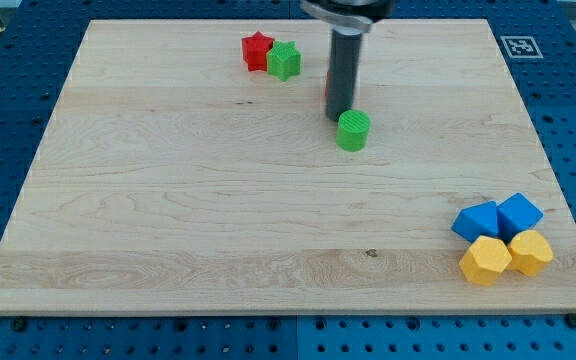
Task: Push the red circle towards the green star
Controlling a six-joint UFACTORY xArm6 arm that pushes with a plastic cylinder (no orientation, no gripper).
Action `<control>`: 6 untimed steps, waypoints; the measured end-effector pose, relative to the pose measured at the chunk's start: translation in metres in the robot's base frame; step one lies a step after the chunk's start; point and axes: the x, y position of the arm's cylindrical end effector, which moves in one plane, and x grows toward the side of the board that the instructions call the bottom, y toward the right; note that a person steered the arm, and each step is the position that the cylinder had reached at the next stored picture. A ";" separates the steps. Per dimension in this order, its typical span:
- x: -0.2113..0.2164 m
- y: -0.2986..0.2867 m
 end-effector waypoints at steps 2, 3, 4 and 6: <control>-0.037 0.011; -0.053 0.007; -0.067 0.004; -0.081 0.017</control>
